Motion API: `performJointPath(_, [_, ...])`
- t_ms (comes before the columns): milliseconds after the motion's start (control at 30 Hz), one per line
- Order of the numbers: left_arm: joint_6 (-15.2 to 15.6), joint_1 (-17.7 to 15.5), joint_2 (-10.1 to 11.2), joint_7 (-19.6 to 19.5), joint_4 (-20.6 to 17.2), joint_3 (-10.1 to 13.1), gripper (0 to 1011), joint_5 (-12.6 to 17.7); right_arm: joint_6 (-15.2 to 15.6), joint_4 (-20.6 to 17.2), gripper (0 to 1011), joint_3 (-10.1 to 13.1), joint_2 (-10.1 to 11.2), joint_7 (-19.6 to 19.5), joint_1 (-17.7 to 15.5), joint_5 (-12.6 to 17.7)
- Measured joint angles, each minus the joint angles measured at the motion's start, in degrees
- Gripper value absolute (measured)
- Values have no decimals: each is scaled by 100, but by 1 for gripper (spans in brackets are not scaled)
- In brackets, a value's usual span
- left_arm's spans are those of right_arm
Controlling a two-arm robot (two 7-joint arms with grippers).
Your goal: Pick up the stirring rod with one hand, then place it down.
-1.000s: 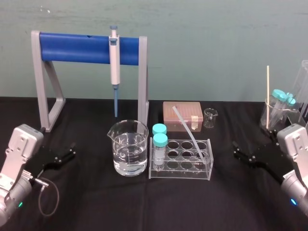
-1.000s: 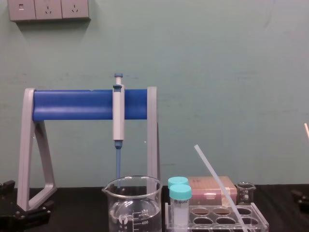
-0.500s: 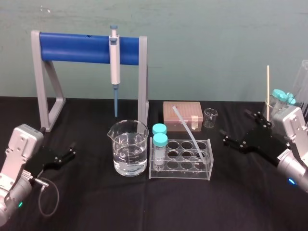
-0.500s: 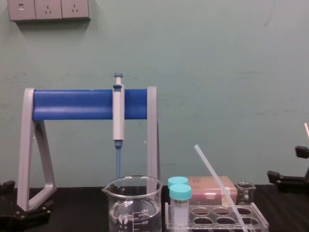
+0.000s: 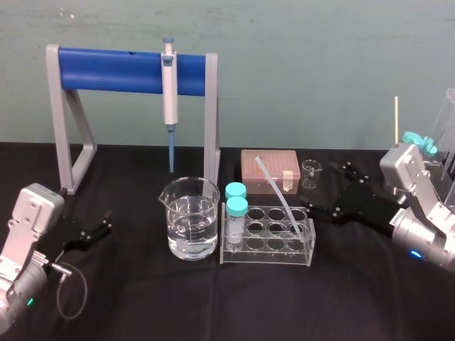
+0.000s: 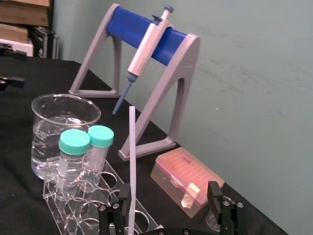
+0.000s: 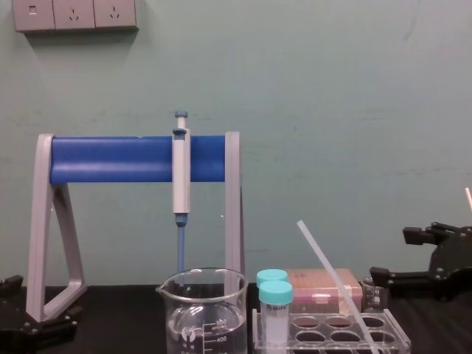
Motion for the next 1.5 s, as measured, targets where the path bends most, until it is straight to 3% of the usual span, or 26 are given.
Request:
performJointPath(367, [0, 0, 0, 0, 0, 0, 1001, 0, -69, 459, 1000, -4, -214, 542, 399, -3])
performJointPath(1000, [0, 0, 0, 0, 0, 0, 1001, 0, -411, 1747, 1000, -99, -740, 1607, 1246, 44])
performJointPath(1500, [0, 0, 0, 0, 0, 0, 1000, 0, -428, 2025, 1000, -256, -963, 1814, 1460, 41])
